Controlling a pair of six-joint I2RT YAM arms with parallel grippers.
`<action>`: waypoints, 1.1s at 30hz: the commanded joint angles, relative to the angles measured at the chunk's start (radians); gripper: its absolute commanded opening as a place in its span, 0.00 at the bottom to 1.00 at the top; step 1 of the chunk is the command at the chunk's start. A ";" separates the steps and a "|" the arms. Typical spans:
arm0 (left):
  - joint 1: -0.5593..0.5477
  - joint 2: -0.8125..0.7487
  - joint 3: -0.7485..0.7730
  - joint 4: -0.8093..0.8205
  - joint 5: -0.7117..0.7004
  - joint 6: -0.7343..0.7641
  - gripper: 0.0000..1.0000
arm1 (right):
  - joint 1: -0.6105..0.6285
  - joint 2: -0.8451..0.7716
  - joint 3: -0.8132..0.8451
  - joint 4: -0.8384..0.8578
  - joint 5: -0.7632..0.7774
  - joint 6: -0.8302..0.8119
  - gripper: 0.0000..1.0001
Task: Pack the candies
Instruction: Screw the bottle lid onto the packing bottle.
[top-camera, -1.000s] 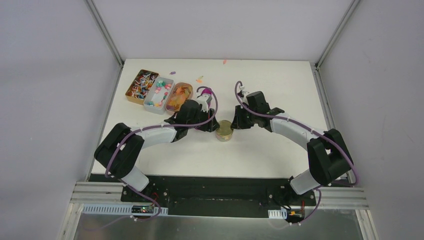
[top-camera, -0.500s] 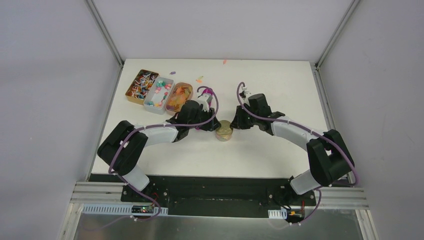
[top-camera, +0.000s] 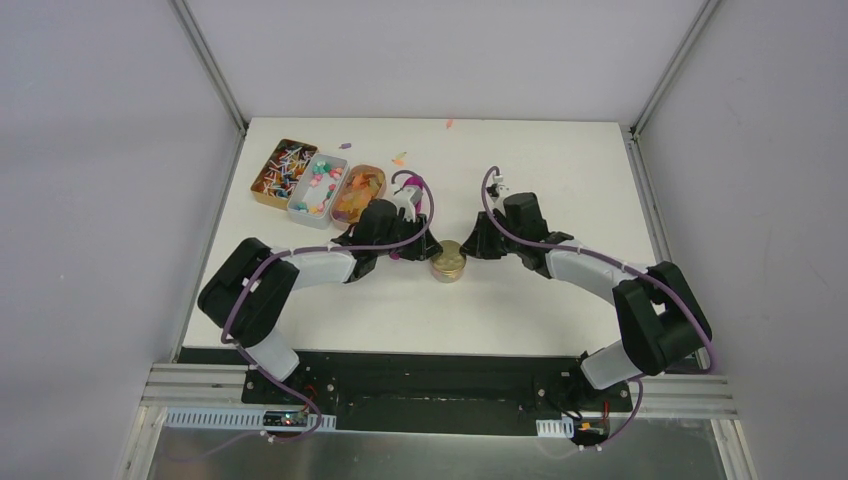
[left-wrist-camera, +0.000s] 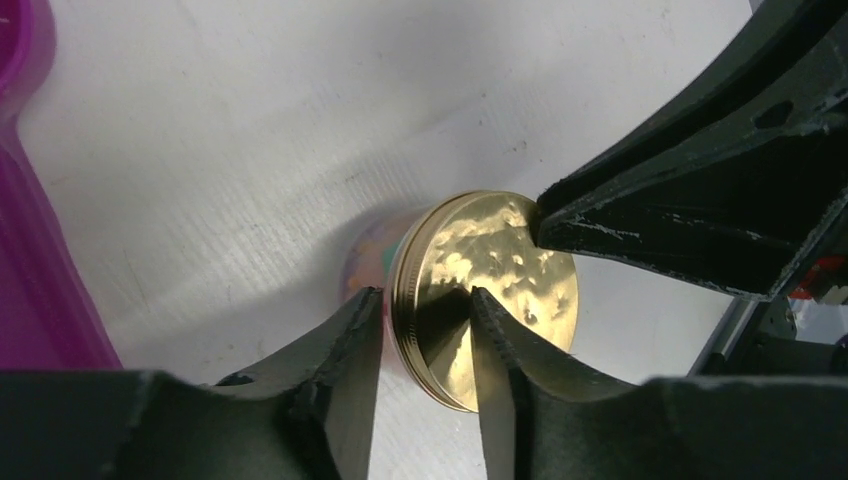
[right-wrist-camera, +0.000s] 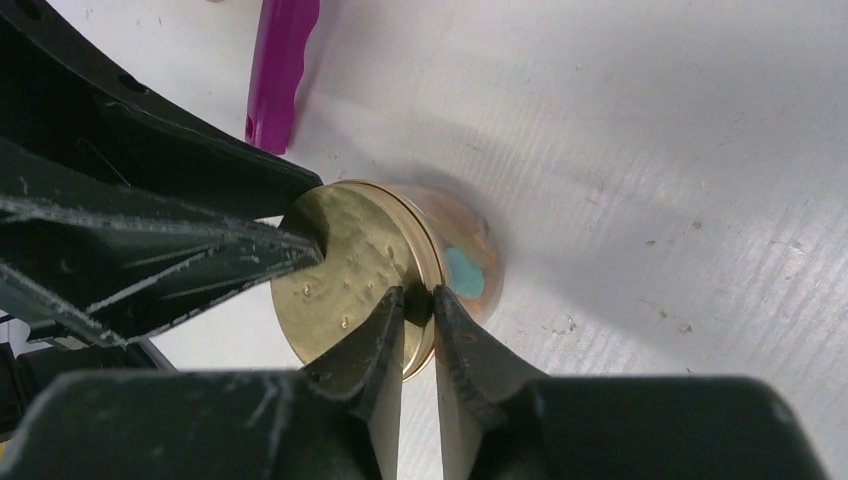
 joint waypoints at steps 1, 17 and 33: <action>0.000 -0.015 -0.005 -0.141 0.054 -0.001 0.40 | -0.005 0.011 -0.027 -0.135 0.046 -0.032 0.19; 0.001 0.074 -0.072 -0.059 0.058 -0.012 0.17 | -0.005 -0.026 -0.105 -0.098 -0.010 0.003 0.20; 0.010 0.112 0.057 -0.160 0.047 -0.001 0.18 | -0.004 -0.126 -0.167 0.021 0.022 0.174 0.23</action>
